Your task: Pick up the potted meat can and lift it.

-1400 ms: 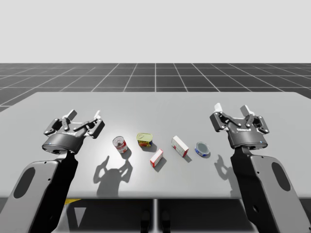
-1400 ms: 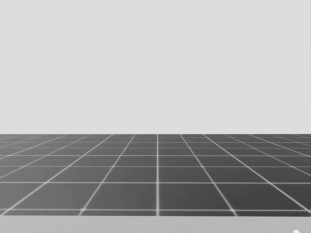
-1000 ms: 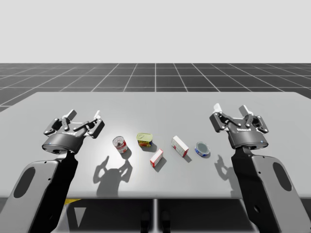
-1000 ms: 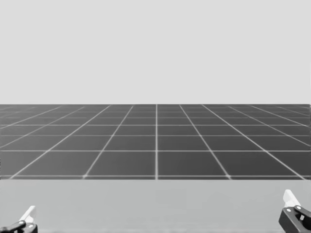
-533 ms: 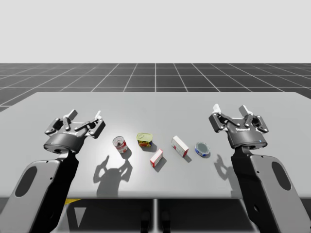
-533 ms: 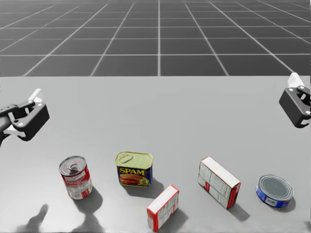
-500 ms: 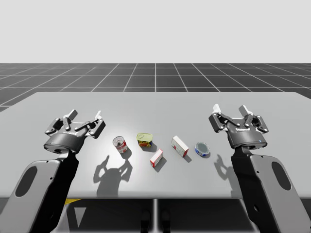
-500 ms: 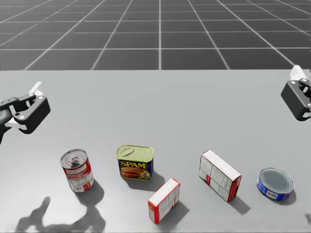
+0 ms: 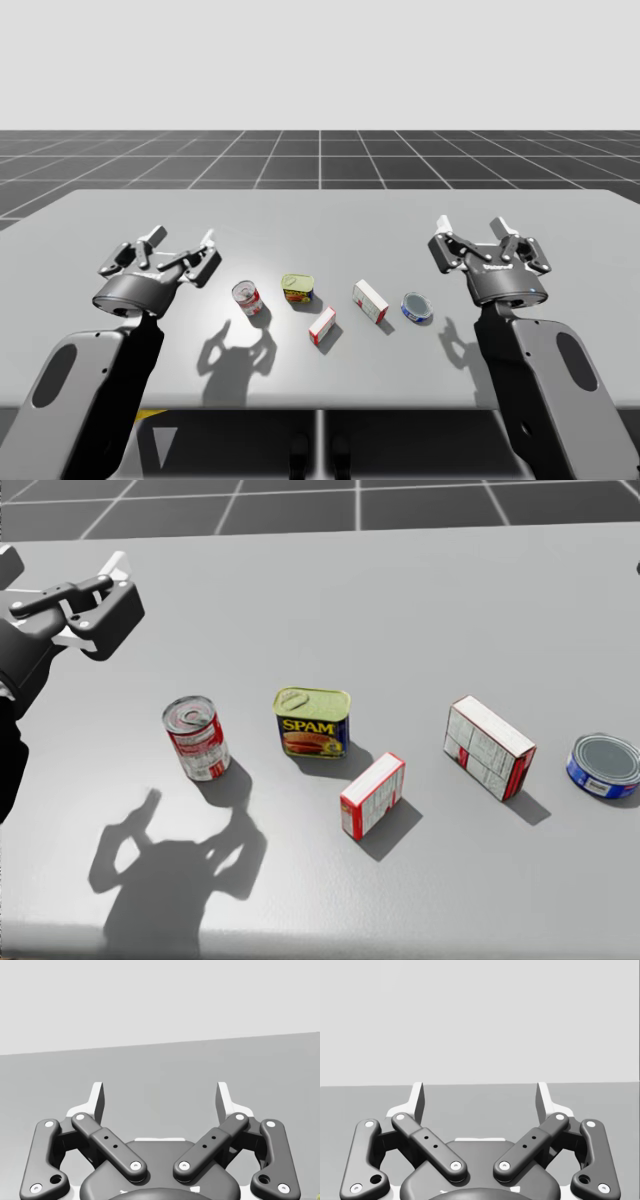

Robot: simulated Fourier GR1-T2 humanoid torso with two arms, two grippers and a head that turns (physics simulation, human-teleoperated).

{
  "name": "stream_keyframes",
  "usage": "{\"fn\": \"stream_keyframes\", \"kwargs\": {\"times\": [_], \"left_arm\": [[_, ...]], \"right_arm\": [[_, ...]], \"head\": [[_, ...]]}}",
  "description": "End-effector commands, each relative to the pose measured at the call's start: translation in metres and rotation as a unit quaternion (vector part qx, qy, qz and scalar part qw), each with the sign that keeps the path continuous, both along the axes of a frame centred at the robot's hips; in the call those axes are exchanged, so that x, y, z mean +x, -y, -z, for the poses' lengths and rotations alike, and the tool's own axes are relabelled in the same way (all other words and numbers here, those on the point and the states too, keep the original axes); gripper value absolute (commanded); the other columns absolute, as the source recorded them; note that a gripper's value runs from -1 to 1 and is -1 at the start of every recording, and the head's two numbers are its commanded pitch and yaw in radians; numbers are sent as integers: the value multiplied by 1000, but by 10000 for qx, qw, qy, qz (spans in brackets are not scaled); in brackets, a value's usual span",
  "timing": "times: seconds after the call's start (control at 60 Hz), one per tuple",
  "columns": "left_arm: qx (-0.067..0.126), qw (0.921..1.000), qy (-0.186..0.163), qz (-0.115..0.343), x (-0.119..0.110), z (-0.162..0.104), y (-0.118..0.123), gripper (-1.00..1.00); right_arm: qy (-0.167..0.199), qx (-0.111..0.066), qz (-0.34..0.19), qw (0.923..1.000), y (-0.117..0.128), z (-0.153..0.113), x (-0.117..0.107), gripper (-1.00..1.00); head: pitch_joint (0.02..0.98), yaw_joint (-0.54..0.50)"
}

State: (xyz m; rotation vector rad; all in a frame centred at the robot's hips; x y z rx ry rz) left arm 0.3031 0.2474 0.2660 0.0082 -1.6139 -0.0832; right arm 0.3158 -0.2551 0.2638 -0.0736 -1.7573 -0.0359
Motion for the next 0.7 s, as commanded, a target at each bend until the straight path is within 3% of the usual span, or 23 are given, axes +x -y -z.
{"fn": "stream_keyframes", "kwargs": {"times": [0.017,0.133,0.2,0.367,0.517,0.7], "left_arm": [[-86,9994,-179,283,-7,-4,13,-1000],[92,9994,-113,329,-24,-11,28,-1000],[103,9991,-123,398,-30,-11,33,-1000],[193,9977,-218,608,-55,-9,47,-1000],[81,9951,-351,923,-75,-5,54,-1000],[-29,9906,-567,1241,-96,21,59,-1000]], "right_arm": [[-18,-28,21,10000,0,1,1,-1000],[-31,-64,47,10000,0,3,1,-1000],[-32,-83,52,9999,-1,3,1,-1000],[-10,35,39,10000,0,3,2,-1000],[-10,118,36,9999,0,2,2,-1000],[-12,186,24,9998,1,2,1,-1000]], "head": [[801,84],[790,84],[790,87],[791,87],[792,89],[796,89]]}}
